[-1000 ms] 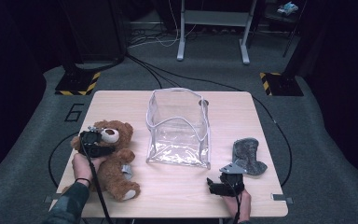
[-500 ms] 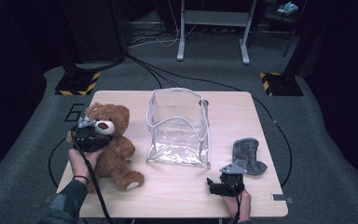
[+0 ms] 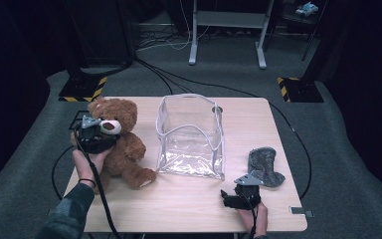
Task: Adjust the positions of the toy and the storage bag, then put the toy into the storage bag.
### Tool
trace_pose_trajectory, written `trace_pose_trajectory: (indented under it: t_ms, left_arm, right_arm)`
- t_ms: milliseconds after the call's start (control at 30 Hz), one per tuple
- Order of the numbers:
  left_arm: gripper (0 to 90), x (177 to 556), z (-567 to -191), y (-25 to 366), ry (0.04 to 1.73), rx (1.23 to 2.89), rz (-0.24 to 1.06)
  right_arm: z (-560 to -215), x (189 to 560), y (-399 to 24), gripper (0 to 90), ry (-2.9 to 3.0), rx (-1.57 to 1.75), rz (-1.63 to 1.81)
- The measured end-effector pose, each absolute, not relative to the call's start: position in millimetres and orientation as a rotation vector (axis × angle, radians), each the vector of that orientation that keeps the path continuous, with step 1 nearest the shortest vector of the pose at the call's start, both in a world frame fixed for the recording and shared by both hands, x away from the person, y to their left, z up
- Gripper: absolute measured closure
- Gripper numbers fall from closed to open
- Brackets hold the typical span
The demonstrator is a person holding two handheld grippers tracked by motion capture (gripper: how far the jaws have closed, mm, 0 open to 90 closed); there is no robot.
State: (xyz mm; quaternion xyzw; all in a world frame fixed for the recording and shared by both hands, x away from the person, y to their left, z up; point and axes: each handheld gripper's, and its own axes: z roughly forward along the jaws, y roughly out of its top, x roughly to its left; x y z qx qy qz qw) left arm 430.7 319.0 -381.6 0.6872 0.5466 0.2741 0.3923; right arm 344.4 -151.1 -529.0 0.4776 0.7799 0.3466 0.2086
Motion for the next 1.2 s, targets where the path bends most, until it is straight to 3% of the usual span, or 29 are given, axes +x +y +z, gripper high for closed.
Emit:
trace_pose_trajectory:
  t_ms: [1200]
  left_arm:
    - [50.1, 468.0, -300.1, 314.1, 1.335, 1.71, 0.849]
  right_arm:
    - [-529.1, 344.0, -150.4, 13.9, 2.168, 1.342, 0.968]
